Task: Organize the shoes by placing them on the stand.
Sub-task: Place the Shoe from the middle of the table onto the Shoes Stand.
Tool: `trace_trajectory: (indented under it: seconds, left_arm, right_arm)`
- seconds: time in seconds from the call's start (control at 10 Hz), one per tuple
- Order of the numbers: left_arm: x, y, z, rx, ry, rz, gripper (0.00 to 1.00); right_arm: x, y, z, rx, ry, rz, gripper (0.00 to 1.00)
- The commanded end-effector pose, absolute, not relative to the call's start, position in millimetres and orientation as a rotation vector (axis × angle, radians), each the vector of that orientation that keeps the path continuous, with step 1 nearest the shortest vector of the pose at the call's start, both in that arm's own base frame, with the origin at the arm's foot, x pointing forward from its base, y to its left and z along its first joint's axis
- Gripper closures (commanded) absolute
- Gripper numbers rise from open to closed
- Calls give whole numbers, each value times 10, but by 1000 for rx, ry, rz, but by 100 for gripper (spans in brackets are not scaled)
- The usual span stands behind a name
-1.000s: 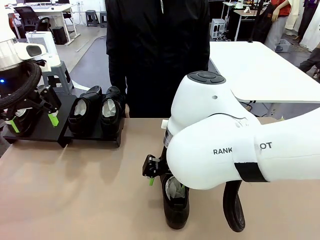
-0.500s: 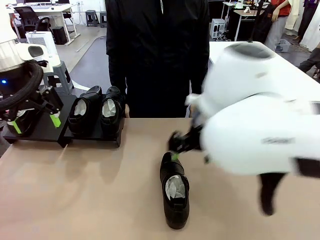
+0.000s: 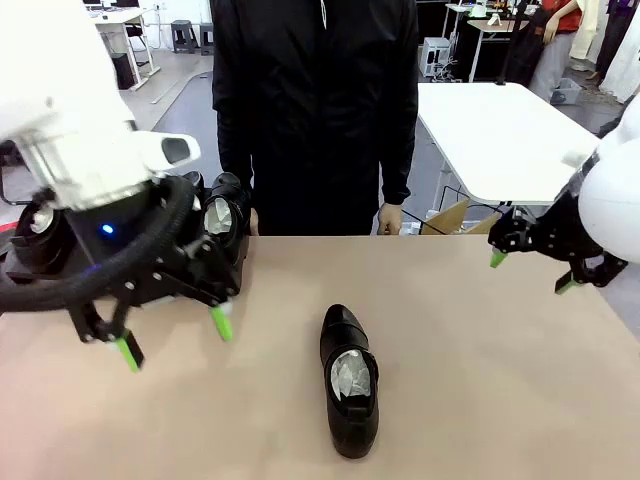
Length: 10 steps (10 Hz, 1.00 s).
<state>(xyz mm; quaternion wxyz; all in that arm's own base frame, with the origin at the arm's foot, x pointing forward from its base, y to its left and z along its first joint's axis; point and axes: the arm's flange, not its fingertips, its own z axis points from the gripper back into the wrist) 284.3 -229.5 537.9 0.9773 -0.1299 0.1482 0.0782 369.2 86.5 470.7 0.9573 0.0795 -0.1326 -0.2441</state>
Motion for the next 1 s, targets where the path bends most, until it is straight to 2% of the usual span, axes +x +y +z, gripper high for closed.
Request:
trace_trajectory:
  seconds: [0.0, 0.1, 0.2, 0.3, 0.5, 0.7, 0.9]
  left_arm:
    - [3020, -2066, 5428, -237, 244, 146, 0]
    - [3020, -2066, 5428, -237, 244, 146, 0]
    - [2835, -2324, 5361, -259, 301, 158, 0]
    - [2811, -2484, 5384, -186, 231, 160, 0]
    - [2662, -3280, 4843, -240, 71, 90, 0]
    - [2567, -3699, 4421, -237, 25, 57, 0]
    - [2677, -3897, 4182, -211, -182, 38, 0]
  right_arm:
    - [3587, 1009, 4877, 172, -314, -447, 0]
    - [3587, 1009, 4877, 172, -314, -447, 0]
    - [3587, 1009, 4877, 172, -314, -447, 0]
    - [3587, 1009, 4877, 172, -314, -447, 0]
    - [3587, 1009, 4877, 172, -314, -447, 0]
    - [3587, 1009, 4877, 172, -314, -447, 0]
    - [3587, 1009, 4877, 172, -314, -447, 0]
